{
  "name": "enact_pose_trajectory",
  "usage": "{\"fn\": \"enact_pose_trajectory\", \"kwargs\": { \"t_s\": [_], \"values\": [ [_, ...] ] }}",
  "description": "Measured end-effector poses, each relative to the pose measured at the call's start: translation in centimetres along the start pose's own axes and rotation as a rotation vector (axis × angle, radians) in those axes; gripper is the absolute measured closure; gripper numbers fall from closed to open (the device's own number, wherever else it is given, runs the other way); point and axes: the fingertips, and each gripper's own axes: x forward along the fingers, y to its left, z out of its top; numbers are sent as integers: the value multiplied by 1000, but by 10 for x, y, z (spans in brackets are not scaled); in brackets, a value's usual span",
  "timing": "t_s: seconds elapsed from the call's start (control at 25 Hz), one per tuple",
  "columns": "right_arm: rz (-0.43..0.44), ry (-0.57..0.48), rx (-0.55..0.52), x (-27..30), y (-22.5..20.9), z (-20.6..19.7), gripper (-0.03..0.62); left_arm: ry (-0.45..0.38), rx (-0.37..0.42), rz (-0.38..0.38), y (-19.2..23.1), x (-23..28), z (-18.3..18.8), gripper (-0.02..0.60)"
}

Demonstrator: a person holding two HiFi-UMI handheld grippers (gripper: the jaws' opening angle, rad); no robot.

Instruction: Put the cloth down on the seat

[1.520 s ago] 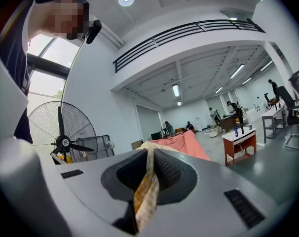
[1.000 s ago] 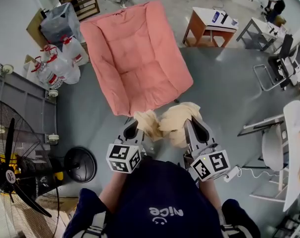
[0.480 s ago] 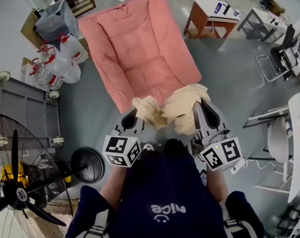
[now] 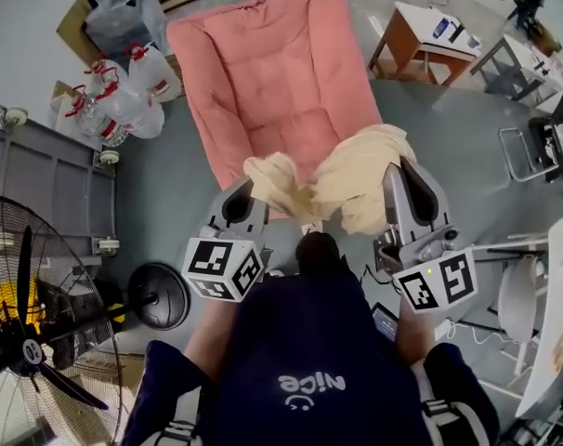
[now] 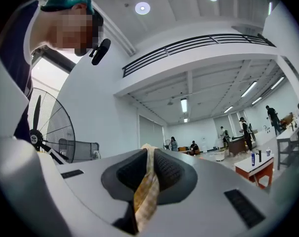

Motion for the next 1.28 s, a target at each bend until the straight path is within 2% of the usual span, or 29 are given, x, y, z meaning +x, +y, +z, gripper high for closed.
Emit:
{"fn": "enact_pose_trajectory", "kwargs": {
  "t_s": [0.24, 0.52, 0.8, 1.04, 1.28],
  "values": [
    [121, 10, -2, 64, -54, 1, 526, -4, 60, 61, 12, 64, 25, 540],
    [196, 97, -4, 145, -117, -26, 526, 4, 38, 159, 35, 141, 38, 540],
    [266, 116, 44, 207, -173, -40, 526, 5, 19, 237, 58, 212, 44, 540],
    [318, 188, 85, 256, -213, -71, 526, 39, -2, 311, 83, 265, 35, 540],
    [341, 285, 115, 281, -233, -113, 526, 115, 5, 314, 98, 301, 7, 540]
  ]
}}
